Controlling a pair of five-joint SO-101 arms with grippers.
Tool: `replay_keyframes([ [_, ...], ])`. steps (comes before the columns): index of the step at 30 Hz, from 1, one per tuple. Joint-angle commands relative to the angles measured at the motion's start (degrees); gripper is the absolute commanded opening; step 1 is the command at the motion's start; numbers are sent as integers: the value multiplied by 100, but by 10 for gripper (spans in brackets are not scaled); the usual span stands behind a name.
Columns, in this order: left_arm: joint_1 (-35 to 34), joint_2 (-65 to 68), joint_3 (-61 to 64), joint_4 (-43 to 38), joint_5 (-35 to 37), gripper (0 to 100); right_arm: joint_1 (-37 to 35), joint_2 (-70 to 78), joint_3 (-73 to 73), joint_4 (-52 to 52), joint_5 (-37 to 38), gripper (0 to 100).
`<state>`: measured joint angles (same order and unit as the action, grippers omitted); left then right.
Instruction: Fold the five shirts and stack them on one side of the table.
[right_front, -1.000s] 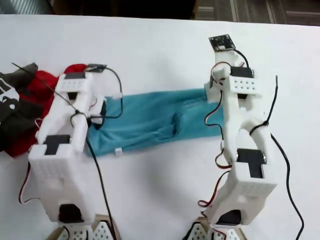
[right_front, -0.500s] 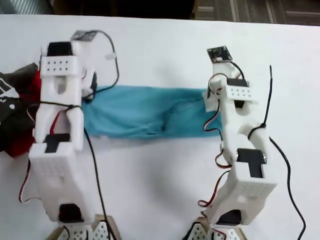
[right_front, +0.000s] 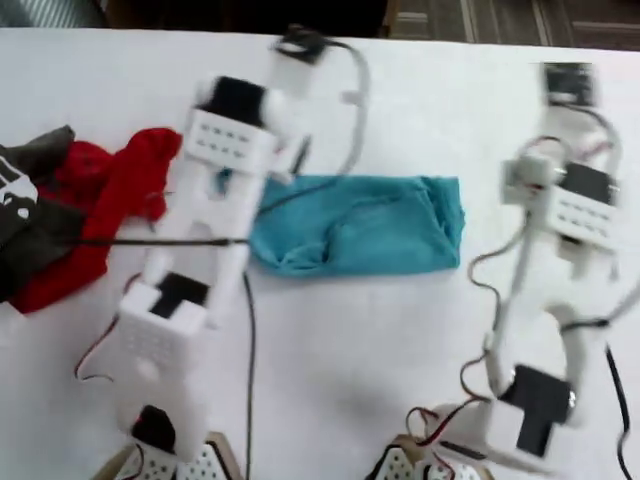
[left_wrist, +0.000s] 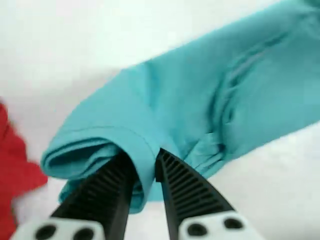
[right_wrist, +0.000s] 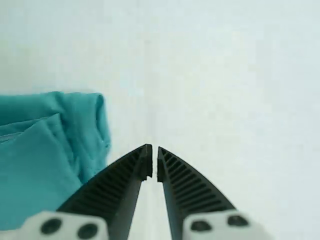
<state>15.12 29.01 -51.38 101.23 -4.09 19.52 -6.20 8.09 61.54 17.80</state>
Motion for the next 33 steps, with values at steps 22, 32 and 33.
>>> replay_keyframes([
  [22,1802,1547,-1015,-2136,-141,25,2932,-479,0,1086,0,21],
  [32,2295,2207,-2237,-2233,141,25,2932,-479,0,1112,0,21],
  [33,2356,2242,-2273,-2242,141,25,2932,-479,0,1112,0,21],
])
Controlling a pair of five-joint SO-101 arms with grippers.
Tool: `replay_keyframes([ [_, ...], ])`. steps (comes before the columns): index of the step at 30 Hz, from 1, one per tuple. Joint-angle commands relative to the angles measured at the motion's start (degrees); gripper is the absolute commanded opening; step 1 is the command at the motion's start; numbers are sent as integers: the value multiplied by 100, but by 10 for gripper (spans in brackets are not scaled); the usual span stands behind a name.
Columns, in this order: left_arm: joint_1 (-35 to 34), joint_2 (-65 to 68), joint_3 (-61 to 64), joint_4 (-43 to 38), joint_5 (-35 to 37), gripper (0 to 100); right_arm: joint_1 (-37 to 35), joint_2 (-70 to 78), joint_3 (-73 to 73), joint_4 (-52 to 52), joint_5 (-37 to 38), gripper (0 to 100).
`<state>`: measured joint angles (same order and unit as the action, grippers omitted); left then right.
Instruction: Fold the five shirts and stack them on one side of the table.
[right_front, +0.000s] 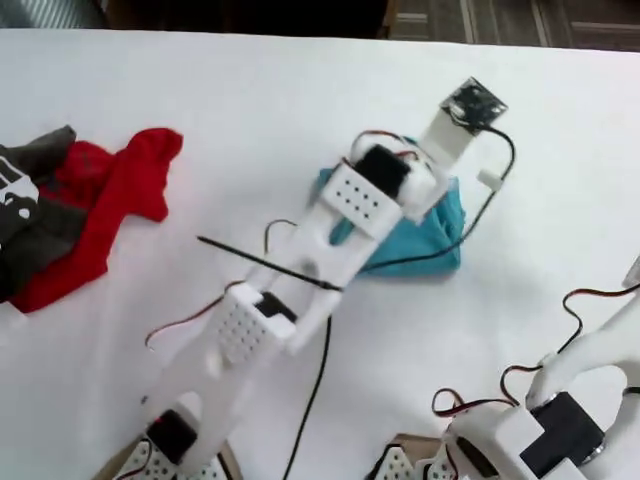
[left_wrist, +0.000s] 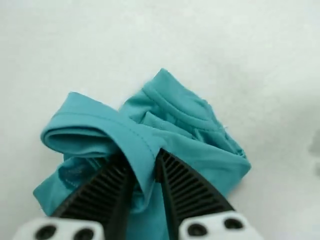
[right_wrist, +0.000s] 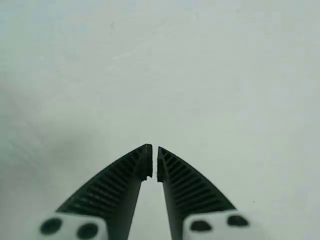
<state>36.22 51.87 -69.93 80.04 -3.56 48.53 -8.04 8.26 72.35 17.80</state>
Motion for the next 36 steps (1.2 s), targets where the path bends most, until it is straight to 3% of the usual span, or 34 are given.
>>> replay_keyframes([
  [1,281,0,-435,-132,97,25,40,-295,-18,31,0,21],
  [9,316,308,-470,-185,79,30,57,-295,9,66,9,21],
  [15,229,299,-470,-105,97,196,22,-321,281,40,9,21],
  [24,-246,-545,-479,387,70,184,-233,-295,316,40,9,21],
  [27,-747,-923,-479,879,70,151,-620,-286,369,40,9,21],
  [30,-1512,-1240,-479,1380,97,14,-1218,-277,475,57,9,21],
  [36,-3024,-1644,-426,2215,97,27,-3029,-268,343,-22,-44,21],
])
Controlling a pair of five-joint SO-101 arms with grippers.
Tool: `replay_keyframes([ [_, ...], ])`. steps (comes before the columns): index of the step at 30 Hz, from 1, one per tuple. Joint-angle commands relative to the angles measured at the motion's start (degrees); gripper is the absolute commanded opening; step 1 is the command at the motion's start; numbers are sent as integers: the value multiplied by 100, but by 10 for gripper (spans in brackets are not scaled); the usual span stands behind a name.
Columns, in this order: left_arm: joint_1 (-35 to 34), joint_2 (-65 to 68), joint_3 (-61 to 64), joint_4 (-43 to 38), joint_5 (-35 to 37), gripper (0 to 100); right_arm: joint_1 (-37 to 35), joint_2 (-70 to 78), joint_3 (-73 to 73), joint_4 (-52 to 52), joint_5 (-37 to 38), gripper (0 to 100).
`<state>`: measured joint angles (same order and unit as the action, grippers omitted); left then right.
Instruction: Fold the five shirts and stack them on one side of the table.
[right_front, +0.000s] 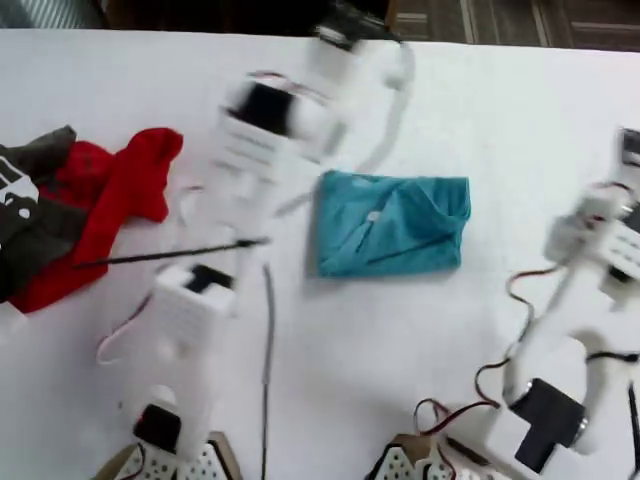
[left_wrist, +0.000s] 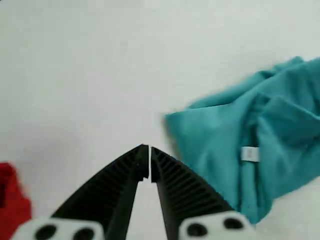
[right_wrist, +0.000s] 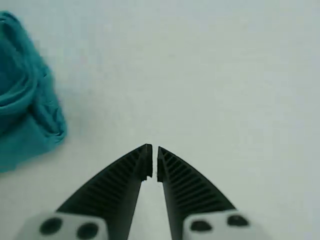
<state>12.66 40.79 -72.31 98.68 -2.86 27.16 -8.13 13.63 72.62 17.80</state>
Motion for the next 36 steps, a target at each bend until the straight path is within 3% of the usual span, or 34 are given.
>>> replay_keyframes([
  [1,-888,-607,-163,396,9,27,-1191,-224,-325,-48,-44,21],
  [6,-1793,-1354,857,396,-88,27,-2396,681,-1776,356,-448,21],
  [13,-2646,-3077,4048,-141,-281,27,-3486,3363,-4897,2105,-571,21],
  [18,-3244,-4782,7688,-1952,-299,27,-3890,4629,-6646,2853,-510,21],
  [22,-3288,-6418,10862,-3833,-484,26,-4136,4892,-6875,2853,-510,21],
  [25,-3305,-7297,12426,-4774,-510,26,-4338,4989,-6875,2853,-501,21],
  [29,-3367,-7508,13182,-5002,-475,26,-4338,5147,-6875,2853,-440,21],
  [36,-3798,-6875,13279,-5512,-185,26,-4136,5534,-6875,2853,-281,21],
])
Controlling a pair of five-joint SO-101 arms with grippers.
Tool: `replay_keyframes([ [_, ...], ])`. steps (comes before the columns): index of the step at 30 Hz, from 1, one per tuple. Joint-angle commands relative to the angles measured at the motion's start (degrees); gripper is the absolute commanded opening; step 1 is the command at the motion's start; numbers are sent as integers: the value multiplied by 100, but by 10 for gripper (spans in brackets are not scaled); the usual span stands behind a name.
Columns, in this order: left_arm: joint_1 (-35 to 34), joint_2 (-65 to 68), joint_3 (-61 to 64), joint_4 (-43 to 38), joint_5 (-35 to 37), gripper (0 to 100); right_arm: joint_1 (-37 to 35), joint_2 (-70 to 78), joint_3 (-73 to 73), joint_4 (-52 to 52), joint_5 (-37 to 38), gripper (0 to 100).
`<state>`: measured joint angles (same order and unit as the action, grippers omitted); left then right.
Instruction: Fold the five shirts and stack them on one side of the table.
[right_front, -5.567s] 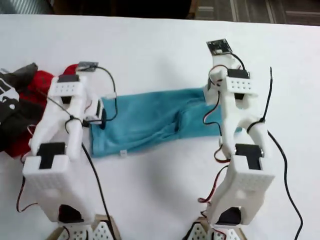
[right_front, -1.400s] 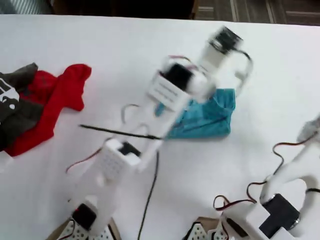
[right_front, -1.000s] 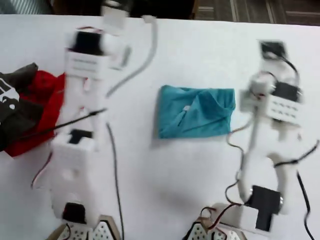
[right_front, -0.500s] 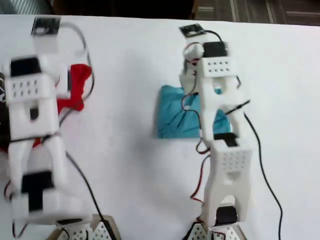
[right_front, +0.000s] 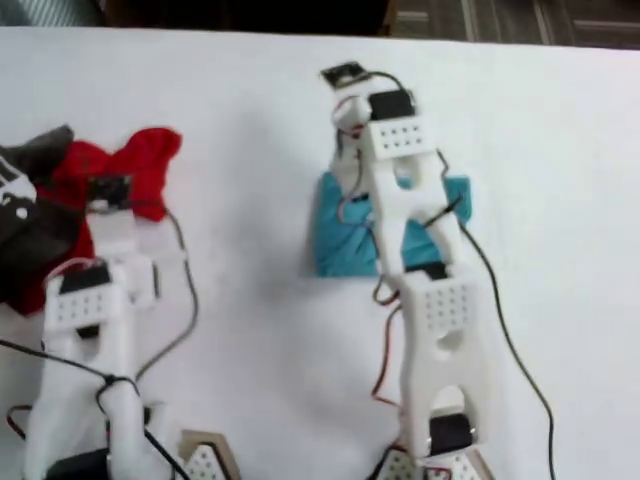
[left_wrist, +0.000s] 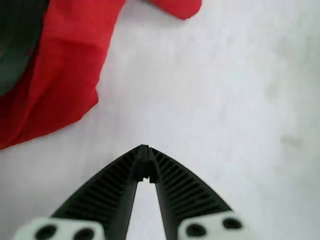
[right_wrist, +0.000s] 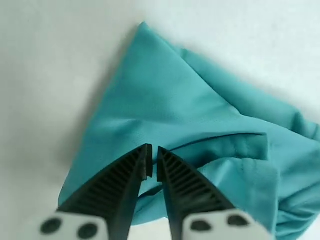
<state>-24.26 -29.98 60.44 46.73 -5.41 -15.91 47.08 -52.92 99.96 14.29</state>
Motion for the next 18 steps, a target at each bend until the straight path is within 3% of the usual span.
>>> replay_keyframes([
  [1,-123,387,22,-422,149,26,215,57,-220,119,70,21],
  [8,-88,1020,-215,-589,360,26,479,180,35,127,79,21],
  [18,-88,1020,-198,-598,369,26,541,-743,1582,127,273,21],
])
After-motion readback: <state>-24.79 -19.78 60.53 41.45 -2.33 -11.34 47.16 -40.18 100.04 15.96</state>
